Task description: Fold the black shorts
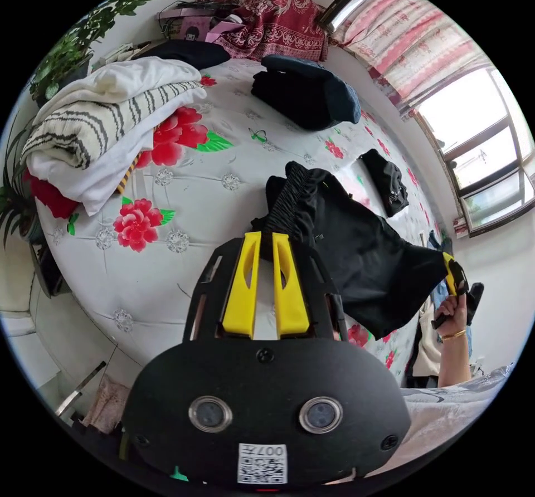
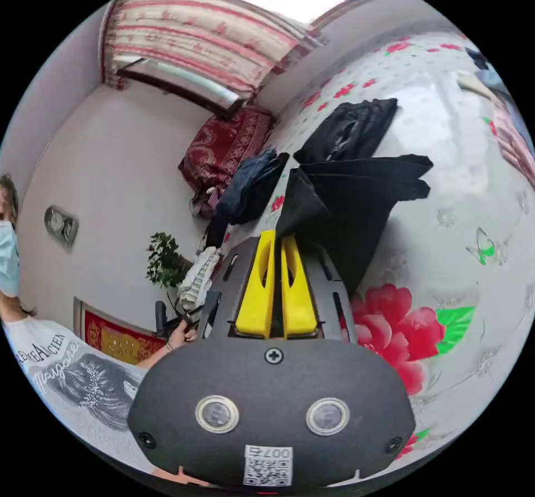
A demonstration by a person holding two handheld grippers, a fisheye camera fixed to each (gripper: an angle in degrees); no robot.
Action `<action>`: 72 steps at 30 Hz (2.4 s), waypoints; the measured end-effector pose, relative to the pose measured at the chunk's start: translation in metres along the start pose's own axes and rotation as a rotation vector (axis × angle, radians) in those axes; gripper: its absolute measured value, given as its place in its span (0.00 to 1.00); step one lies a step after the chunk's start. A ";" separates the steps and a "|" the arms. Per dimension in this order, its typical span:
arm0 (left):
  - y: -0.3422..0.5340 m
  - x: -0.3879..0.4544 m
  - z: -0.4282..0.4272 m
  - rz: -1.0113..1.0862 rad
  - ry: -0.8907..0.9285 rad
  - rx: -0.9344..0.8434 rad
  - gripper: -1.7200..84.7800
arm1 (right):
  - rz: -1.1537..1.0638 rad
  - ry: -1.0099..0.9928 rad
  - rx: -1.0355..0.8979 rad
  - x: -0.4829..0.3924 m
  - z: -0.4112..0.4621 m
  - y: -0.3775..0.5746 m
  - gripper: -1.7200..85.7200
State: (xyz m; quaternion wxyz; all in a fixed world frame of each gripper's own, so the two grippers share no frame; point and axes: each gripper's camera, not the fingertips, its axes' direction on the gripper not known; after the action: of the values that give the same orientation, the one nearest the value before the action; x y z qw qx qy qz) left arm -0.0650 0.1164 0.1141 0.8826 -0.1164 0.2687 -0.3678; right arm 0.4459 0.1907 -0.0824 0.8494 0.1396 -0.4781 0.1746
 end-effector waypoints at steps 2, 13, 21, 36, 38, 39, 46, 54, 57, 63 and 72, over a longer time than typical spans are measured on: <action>0.000 -0.020 -0.013 -0.032 0.042 0.016 0.08 | -0.224 -0.039 -0.121 -0.072 0.055 -0.004 0.02; -0.001 -0.131 -0.049 -0.201 0.360 -0.017 0.15 | -0.261 -0.171 -0.599 -0.120 0.239 0.085 0.10; -0.023 -0.159 -0.041 -0.153 0.654 -0.137 0.26 | 0.290 0.006 -0.422 0.049 0.110 0.111 0.13; -0.077 -0.173 0.000 -0.182 0.623 -0.279 0.11 | 0.347 -0.406 -0.508 0.075 0.170 0.076 0.03; -0.092 -0.150 -0.013 -0.106 0.654 -0.260 0.10 | 0.327 -0.445 -0.445 0.073 0.151 0.053 0.02; -0.097 -0.142 -0.016 -0.094 0.672 -0.250 0.10 | 0.306 -0.470 -0.400 0.071 0.136 0.033 0.02; -0.227 0.023 -0.021 0.135 0.906 -0.172 0.08 | 0.087 -0.427 -0.165 0.066 0.041 -0.131 0.02; -0.342 0.217 -0.006 0.352 1.109 -0.014 0.09 | -0.215 -0.211 0.149 0.017 -0.060 -0.274 0.02; -0.347 0.234 0.051 0.236 0.983 -0.052 0.11 | -0.194 -0.032 0.152 0.037 -0.024 -0.268 0.04; -0.244 0.165 0.170 0.174 0.563 -0.208 0.11 | 0.016 0.289 -0.144 0.125 0.095 -0.146 0.10; 0.052 0.069 0.164 0.486 0.019 -0.402 0.12 | -0.024 0.508 -0.401 0.070 0.183 0.112 0.14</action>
State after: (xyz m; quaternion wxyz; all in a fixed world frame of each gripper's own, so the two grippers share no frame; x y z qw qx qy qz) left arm 0.0976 0.1049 0.2018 0.9014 -0.2175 0.3642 -0.0864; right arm 0.2916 0.2288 0.0778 0.9541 -0.0727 -0.2741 0.0963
